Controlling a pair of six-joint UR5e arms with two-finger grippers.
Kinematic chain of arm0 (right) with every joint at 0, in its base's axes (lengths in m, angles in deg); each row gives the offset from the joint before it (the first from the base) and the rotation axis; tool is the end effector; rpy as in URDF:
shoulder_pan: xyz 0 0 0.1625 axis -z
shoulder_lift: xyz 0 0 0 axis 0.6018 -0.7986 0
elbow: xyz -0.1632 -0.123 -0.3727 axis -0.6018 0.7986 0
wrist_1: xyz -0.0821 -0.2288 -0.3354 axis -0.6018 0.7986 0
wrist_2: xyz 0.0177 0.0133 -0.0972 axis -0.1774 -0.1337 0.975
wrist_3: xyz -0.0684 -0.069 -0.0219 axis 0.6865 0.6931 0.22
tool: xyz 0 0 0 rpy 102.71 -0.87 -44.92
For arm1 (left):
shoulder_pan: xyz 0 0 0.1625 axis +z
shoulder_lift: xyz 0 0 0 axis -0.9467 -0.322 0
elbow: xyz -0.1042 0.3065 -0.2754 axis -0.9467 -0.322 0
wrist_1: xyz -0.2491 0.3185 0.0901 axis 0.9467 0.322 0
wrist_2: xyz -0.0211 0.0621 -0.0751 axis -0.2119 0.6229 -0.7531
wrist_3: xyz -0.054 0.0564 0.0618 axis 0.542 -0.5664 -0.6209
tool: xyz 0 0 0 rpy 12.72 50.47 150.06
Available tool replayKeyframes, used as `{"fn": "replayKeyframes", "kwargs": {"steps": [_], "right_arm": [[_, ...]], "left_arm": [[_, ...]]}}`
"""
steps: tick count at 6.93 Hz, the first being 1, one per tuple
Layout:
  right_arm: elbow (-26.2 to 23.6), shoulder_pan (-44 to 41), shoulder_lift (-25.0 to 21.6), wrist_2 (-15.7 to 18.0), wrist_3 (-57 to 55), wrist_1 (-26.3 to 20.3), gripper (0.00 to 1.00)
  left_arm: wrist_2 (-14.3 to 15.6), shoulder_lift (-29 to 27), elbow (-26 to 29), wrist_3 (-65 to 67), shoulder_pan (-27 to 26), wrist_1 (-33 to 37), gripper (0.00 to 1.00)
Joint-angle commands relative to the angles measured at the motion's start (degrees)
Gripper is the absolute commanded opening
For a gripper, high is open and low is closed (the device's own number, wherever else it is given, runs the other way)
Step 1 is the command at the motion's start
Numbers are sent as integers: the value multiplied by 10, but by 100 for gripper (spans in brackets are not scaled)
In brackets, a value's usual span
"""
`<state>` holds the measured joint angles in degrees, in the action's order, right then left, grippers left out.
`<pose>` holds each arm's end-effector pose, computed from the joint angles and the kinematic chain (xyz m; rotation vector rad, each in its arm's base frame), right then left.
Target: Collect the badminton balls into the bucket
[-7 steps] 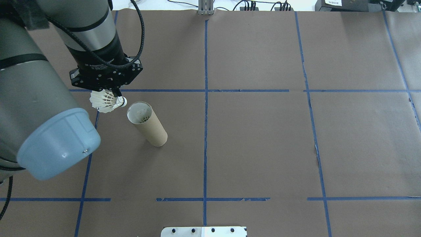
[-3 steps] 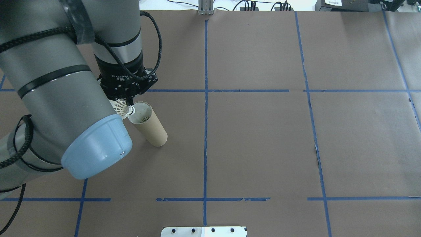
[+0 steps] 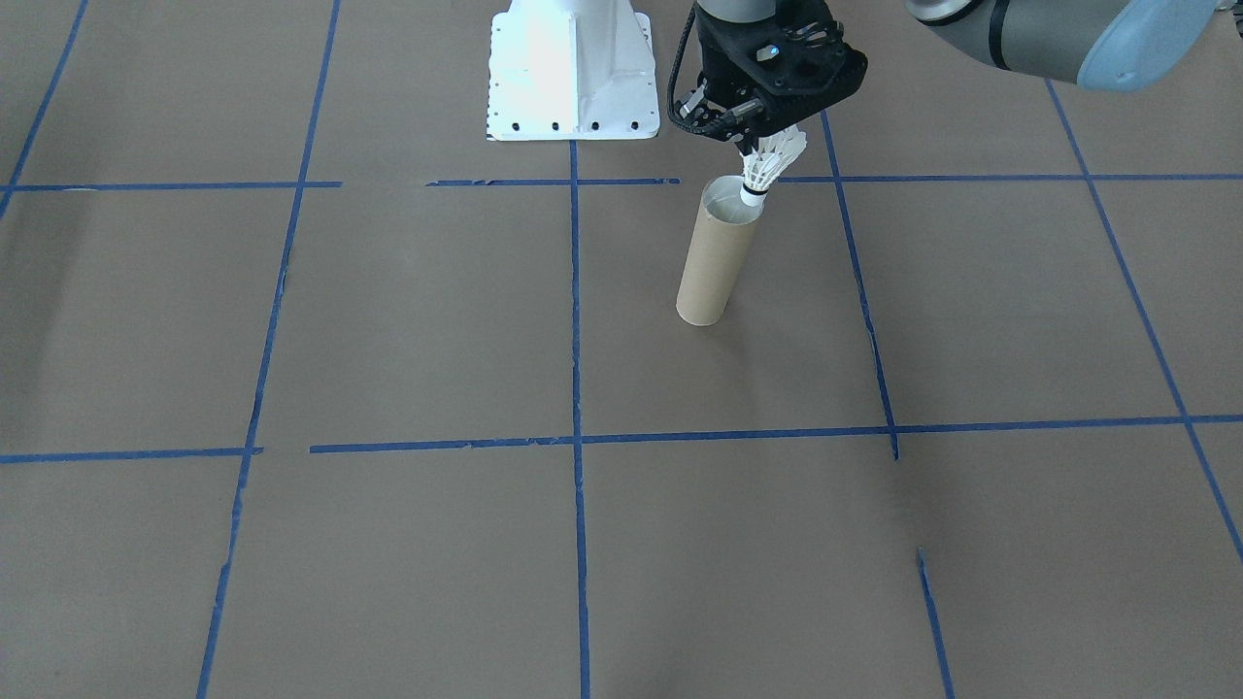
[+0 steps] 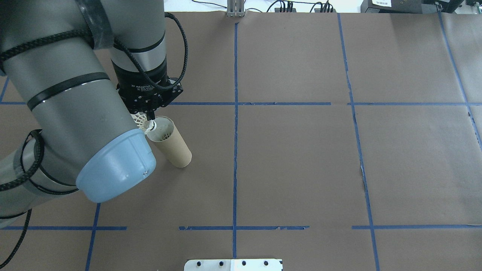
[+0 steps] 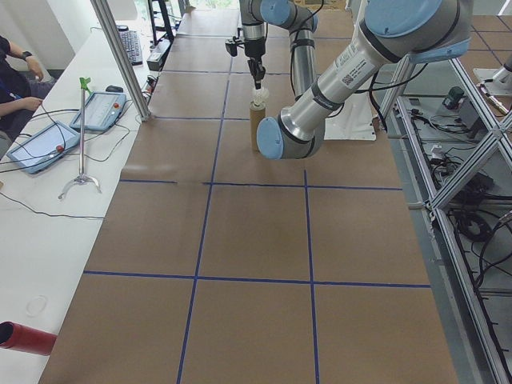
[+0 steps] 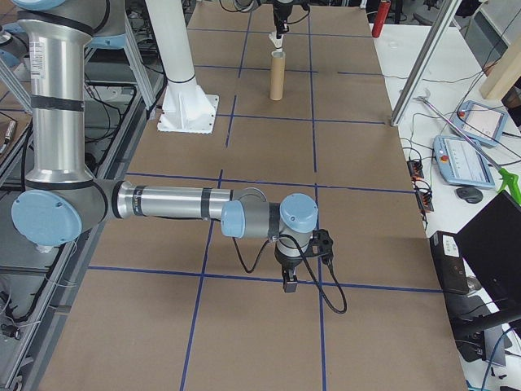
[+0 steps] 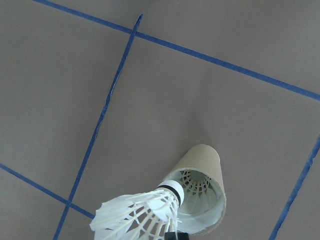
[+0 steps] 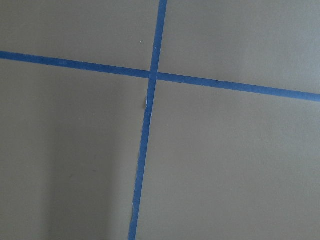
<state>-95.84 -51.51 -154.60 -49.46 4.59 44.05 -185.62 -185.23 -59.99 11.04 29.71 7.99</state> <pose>0.0553 -0.4688 0.6613 0.0259 -0.7223 -0.1173 0.3543 -0.4353 0.0640 -0.1786 0.5748 -0.3498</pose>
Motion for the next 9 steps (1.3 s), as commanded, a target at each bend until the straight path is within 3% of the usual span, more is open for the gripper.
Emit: {"fn": "replayKeyframes", "kwargs": {"steps": [1,3,4,5,6,8,9], "right_arm": [[0,0,0,0,0,0,100],[0,0,0,0,0,0,100],[-1,0,0,0,0,0,100],[-1,0,0,0,0,0,100],[0,0,0,0,0,0,100],[0,0,0,0,0,0,100],[0,0,0,0,0,0,100]], "left_arm": [[0,-2,4,0,7,4,0],[-1,-2,12,0,7,19,0],[0,-2,12,0,7,19,23],[0,-2,12,-1,7,19,65],[0,0,12,-1,7,26,100],[9,14,-2,-25,2,53,100],[11,50,-25,-74,-23,91,100]]}}
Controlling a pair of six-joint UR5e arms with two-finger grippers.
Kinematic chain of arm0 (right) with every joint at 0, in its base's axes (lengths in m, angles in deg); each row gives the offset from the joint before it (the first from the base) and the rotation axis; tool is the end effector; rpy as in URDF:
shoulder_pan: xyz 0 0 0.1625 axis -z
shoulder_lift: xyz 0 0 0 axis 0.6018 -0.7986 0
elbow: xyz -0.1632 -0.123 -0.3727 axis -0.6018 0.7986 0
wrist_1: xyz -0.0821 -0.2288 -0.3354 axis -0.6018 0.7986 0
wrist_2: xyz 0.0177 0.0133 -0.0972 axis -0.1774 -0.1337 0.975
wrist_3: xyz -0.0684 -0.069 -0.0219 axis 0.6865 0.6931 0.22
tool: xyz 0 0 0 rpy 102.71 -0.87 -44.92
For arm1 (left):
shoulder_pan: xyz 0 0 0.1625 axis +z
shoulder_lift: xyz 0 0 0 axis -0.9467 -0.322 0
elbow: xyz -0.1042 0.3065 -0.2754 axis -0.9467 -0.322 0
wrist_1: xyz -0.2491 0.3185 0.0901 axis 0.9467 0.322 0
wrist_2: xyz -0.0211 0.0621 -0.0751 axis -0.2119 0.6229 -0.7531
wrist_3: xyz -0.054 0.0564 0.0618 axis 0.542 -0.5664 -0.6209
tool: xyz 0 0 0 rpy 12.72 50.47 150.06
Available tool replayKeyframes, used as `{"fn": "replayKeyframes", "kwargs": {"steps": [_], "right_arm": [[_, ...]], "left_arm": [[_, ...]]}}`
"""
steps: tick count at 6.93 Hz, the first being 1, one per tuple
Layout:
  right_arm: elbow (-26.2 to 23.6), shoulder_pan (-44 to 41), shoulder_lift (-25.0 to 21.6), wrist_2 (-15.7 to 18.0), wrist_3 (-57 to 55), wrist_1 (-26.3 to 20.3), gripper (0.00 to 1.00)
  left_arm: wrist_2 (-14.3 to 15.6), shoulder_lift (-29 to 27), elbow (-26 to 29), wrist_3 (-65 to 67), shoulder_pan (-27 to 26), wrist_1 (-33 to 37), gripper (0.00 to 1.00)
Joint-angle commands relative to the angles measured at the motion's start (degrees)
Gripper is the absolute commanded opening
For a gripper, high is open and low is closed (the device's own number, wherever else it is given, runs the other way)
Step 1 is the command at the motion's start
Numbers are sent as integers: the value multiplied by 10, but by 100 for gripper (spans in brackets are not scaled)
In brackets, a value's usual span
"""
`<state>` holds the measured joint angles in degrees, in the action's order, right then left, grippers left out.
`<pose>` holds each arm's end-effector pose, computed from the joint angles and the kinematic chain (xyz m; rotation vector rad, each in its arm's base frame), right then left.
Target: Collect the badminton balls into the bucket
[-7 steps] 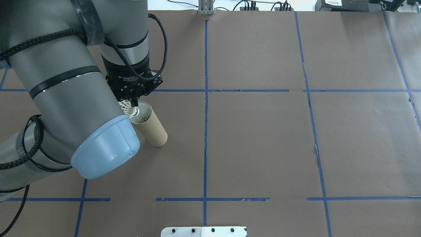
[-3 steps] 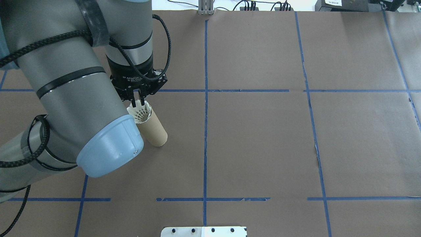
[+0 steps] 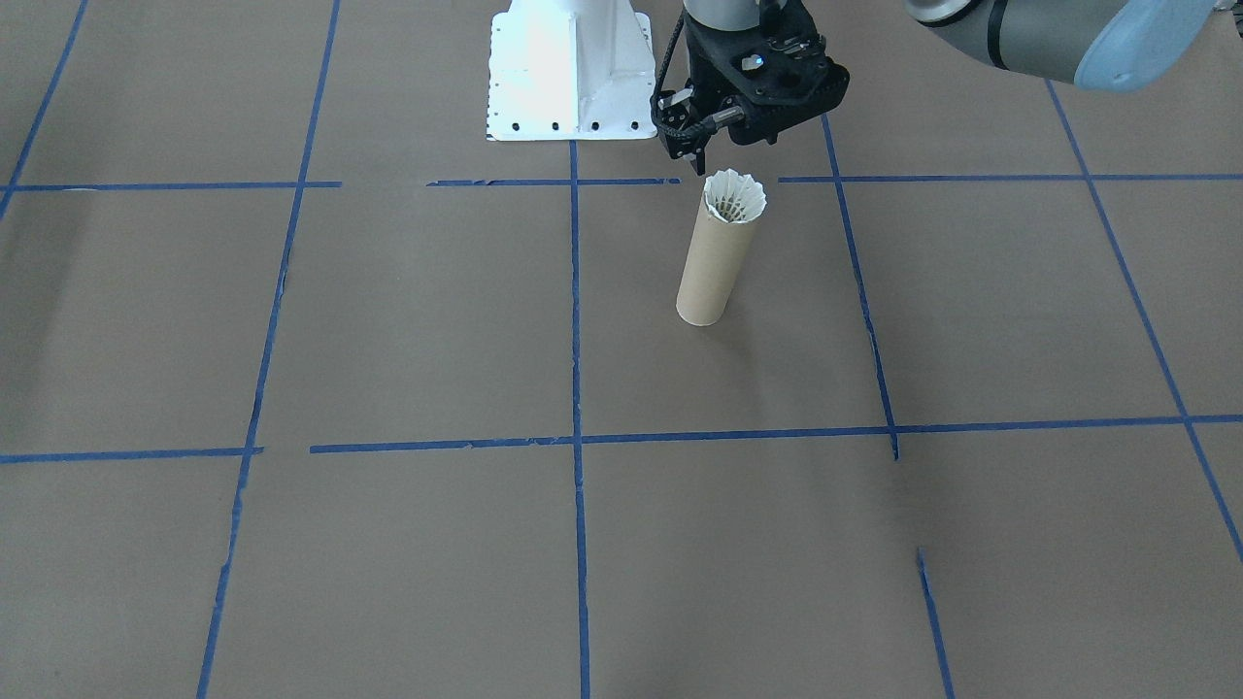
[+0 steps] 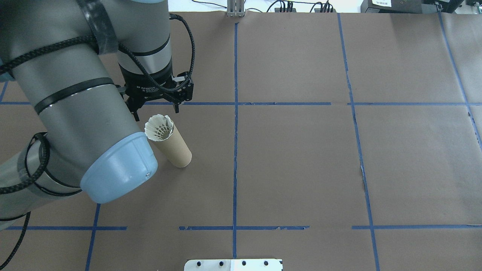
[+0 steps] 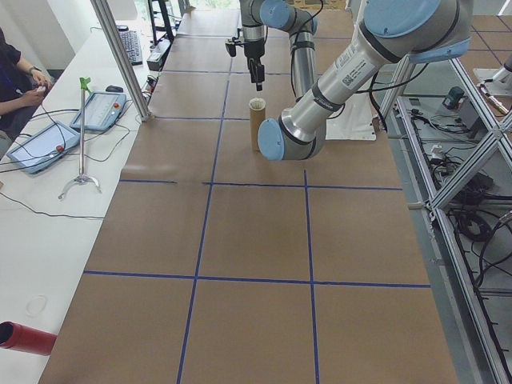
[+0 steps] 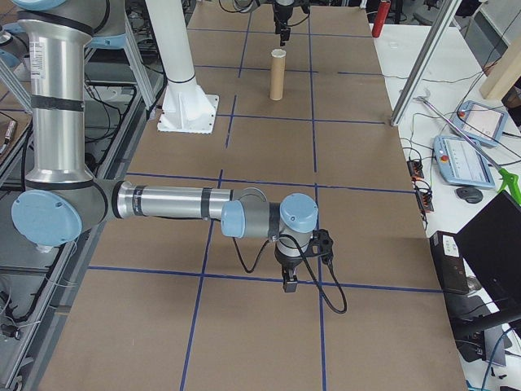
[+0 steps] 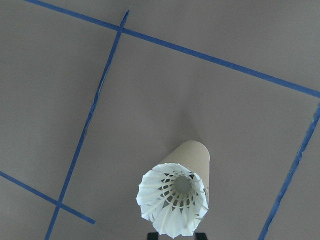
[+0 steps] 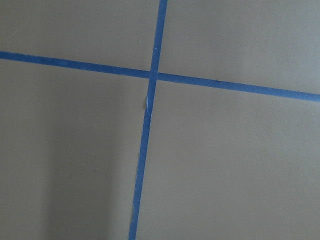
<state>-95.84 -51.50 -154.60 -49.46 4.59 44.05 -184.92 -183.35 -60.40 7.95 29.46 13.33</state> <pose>0.0552 -0.4688 0.6613 0.0259 -0.7223 -0.1174 0.3549 -0.4405 0.0691 -0.1154 0.6296 -0.2884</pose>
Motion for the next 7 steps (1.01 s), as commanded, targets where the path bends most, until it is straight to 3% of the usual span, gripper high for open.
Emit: {"fn": "replayKeyframes", "kwargs": {"steps": [1,2,3,4,5,6,7], "right_arm": [[0,0,0,0,0,0,100],[0,0,0,0,0,0,100],[0,0,0,0,0,0,100],[0,0,0,0,0,0,100],[0,0,0,0,0,0,100],[0,0,0,0,0,0,100],[0,0,0,0,0,0,100]], "left_arm": [[-2,82,-45,-106,-71,98,100],[-8,126,-50,-174,-117,151,100],[-68,188,-45,-278,-180,198,100],[-104,243,-40,-391,-249,235,100],[-125,298,-6,-519,-308,270,100],[-163,341,57,-621,-372,303,100],[-177,379,133,-716,-420,362,100]]}}
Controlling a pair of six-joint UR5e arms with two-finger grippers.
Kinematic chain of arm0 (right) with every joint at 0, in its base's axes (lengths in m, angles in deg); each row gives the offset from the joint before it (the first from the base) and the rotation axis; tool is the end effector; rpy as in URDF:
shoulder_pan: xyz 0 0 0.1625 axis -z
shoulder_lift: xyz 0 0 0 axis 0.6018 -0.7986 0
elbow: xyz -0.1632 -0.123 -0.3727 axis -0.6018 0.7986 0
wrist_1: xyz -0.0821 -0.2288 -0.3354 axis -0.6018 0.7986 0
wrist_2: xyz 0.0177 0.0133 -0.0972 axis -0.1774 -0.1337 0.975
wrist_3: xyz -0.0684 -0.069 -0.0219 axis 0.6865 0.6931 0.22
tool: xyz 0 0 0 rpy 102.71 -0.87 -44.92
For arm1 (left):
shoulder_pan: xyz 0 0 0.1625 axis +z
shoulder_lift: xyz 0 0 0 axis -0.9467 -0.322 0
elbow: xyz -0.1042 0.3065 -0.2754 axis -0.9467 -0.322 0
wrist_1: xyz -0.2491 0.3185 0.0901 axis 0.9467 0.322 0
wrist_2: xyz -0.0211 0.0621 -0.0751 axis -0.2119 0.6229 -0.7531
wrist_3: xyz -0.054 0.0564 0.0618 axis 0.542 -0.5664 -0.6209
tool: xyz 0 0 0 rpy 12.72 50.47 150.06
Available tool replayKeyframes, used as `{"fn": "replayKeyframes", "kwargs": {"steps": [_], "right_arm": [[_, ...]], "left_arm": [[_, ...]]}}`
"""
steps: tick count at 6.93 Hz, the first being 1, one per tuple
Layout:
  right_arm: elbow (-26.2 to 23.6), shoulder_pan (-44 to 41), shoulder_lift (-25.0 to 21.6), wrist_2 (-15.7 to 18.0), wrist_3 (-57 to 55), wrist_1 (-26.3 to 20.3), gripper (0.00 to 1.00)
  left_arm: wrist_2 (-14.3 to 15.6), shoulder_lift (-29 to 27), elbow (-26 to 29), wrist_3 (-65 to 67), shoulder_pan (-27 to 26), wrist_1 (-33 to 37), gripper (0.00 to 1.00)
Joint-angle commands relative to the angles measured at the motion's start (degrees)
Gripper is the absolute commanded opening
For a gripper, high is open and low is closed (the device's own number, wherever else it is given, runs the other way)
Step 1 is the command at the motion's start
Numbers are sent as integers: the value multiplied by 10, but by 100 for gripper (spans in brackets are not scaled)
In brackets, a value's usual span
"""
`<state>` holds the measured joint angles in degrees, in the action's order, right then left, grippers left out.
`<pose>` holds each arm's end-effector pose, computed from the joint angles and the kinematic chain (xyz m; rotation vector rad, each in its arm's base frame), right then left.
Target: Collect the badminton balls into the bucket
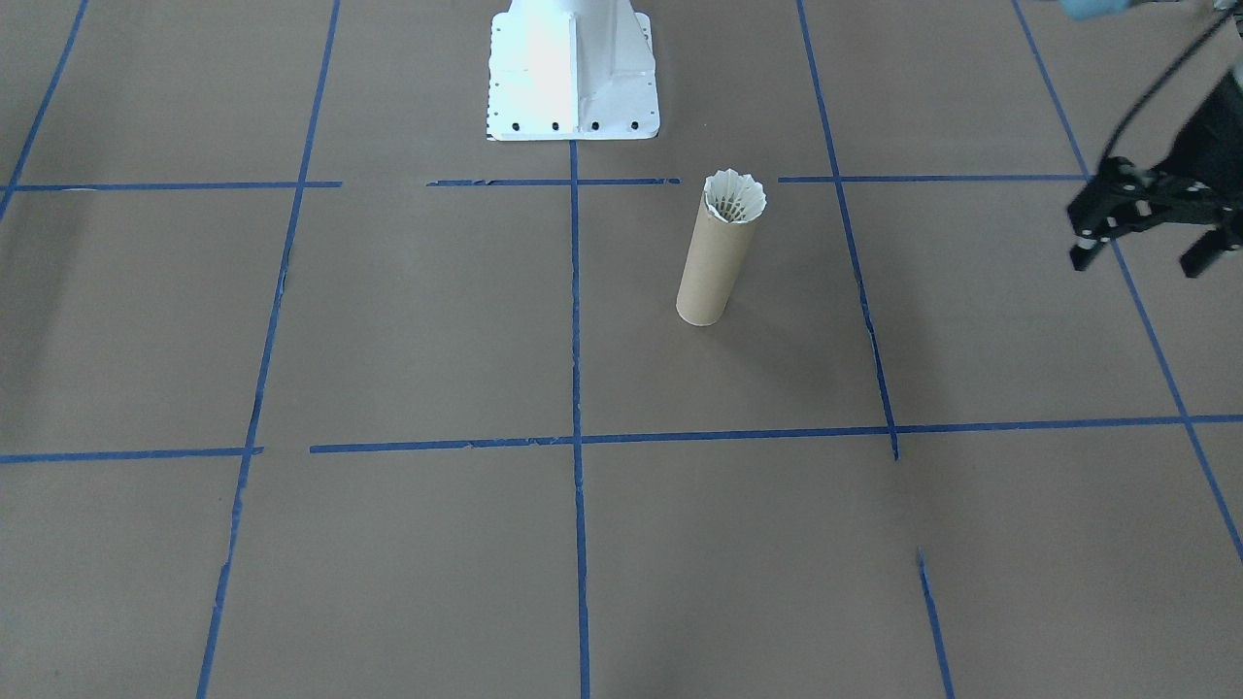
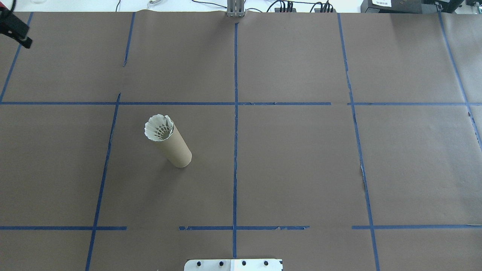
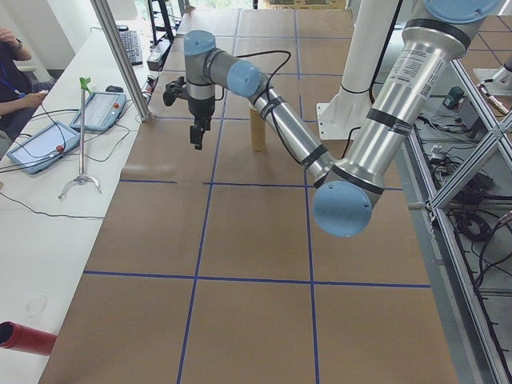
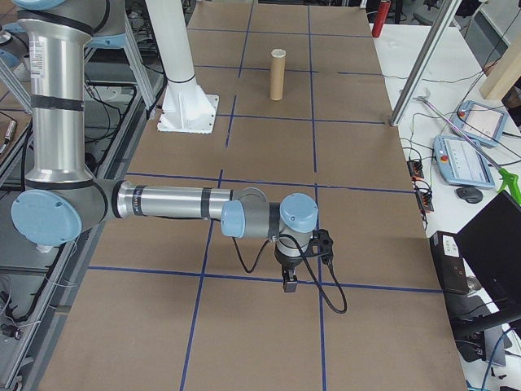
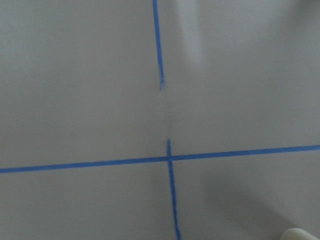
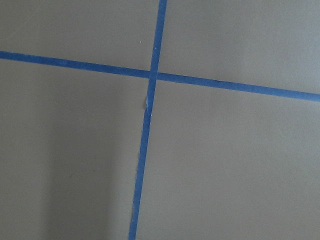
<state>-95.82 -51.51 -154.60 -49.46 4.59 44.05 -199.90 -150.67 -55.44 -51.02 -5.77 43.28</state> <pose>0.0553 -0.4687 0.6615 0.0256 -0.7223 -0.1172 0.0602 -0.5721 0.3495 0.1858 0.7365 0.1301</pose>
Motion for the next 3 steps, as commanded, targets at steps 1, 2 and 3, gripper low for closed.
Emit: {"fn": "replayKeyframes", "kwargs": {"steps": [1,2,3], "right_arm": [[0,0,0,0,1,0,100],[0,0,0,0,0,0,100],[0,0,0,0,0,0,100]], "left_arm": [[-28,107,138,-189,-106,131,100],[-26,163,156,-186,-117,170,100],[-27,195,166,-183,-118,172,100]]}}
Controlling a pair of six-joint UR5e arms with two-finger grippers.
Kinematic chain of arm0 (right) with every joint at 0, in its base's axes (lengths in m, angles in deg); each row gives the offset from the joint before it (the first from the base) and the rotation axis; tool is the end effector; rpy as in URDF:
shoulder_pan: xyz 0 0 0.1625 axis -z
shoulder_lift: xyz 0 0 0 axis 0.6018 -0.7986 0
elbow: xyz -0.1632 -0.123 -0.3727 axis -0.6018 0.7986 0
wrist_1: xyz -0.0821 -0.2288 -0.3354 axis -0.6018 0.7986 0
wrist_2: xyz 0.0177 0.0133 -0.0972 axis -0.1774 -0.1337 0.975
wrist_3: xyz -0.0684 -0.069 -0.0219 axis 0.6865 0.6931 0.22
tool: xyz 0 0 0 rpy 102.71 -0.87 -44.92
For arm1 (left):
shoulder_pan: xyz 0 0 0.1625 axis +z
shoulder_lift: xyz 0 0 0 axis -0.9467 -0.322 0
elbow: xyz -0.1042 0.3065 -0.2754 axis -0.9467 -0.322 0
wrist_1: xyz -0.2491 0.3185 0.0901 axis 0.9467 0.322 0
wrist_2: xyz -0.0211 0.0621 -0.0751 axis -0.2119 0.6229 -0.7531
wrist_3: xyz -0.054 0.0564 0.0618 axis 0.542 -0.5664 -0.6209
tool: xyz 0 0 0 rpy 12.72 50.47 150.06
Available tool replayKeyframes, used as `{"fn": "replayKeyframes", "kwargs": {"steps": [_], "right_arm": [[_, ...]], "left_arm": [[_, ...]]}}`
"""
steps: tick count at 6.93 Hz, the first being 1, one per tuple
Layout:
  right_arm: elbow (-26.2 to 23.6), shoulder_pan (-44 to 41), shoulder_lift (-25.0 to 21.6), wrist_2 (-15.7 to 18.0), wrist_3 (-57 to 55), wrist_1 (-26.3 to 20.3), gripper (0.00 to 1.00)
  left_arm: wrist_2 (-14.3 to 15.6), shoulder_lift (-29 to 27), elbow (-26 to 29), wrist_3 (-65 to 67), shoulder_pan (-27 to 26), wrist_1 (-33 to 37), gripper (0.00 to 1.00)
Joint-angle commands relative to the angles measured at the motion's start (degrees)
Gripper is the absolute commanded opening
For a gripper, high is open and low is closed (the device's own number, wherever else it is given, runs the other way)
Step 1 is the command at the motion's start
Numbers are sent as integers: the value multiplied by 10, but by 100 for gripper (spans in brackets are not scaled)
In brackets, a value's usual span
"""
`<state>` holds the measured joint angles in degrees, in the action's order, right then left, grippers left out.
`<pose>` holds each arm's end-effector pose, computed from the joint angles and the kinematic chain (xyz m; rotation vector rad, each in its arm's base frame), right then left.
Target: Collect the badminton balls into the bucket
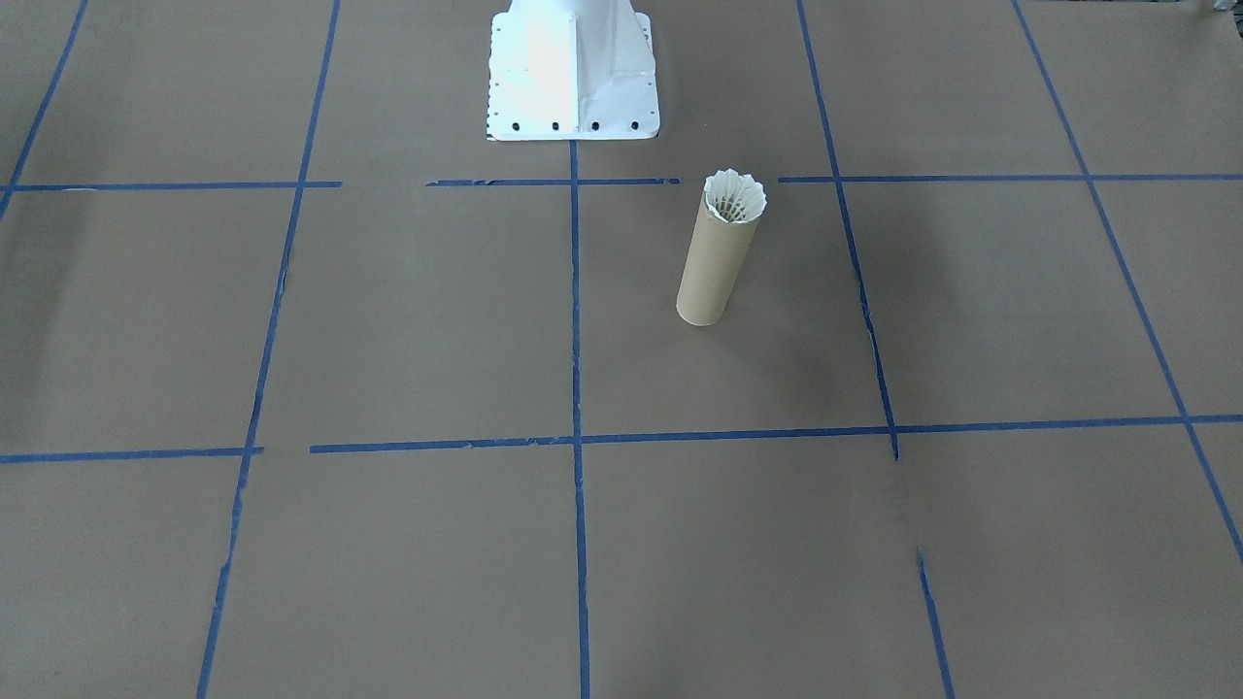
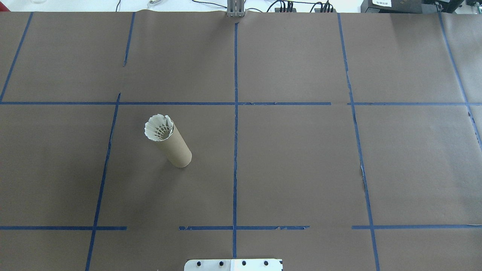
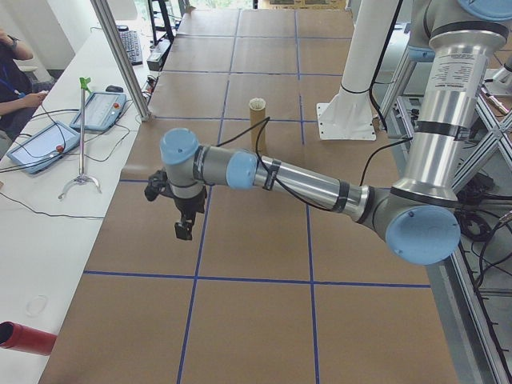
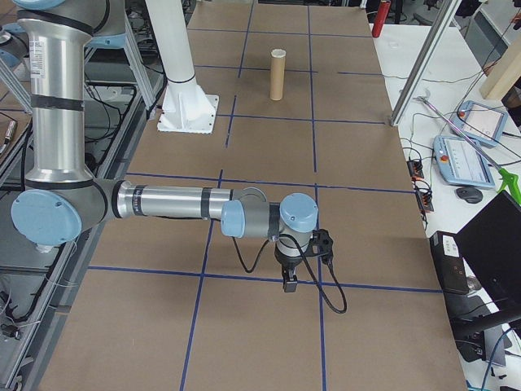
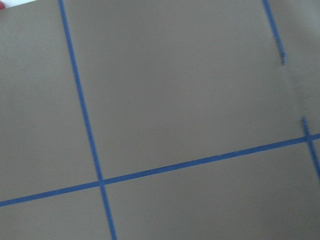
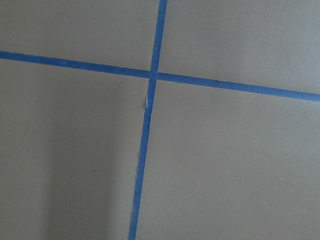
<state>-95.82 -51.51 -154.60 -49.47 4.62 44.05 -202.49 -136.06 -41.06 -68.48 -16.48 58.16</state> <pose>0.0553 -0.4687 0.6615 0.0258 -0.7225 -0.1177 -0.0452 -0.5375 0.5772 0.1236 0.7270 0.1608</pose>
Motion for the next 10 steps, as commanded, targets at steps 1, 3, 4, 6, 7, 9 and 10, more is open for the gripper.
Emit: {"fn": "replayKeyframes", "kwargs": {"steps": [1,3,4,6,7,9,10], "right_arm": [[0,0,0,0,0,0,100],[0,0,0,0,0,0,100],[0,0,0,0,0,0,100],[0,0,0,0,0,0,100],[0,0,0,0,0,0,100],[0,0,0,0,0,0,100],[0,0,0,0,0,0,100]], "left_arm": [[0,51,30,-9,-11,20,100],[-33,46,30,-8,-25,20,100],[-41,47,14,-8,-26,19,100],[-36,51,10,-9,-26,20,100],[-36,51,8,-8,-26,20,100],[-39,52,8,-9,-26,19,100],[-39,52,7,-9,-26,19,100]]}}
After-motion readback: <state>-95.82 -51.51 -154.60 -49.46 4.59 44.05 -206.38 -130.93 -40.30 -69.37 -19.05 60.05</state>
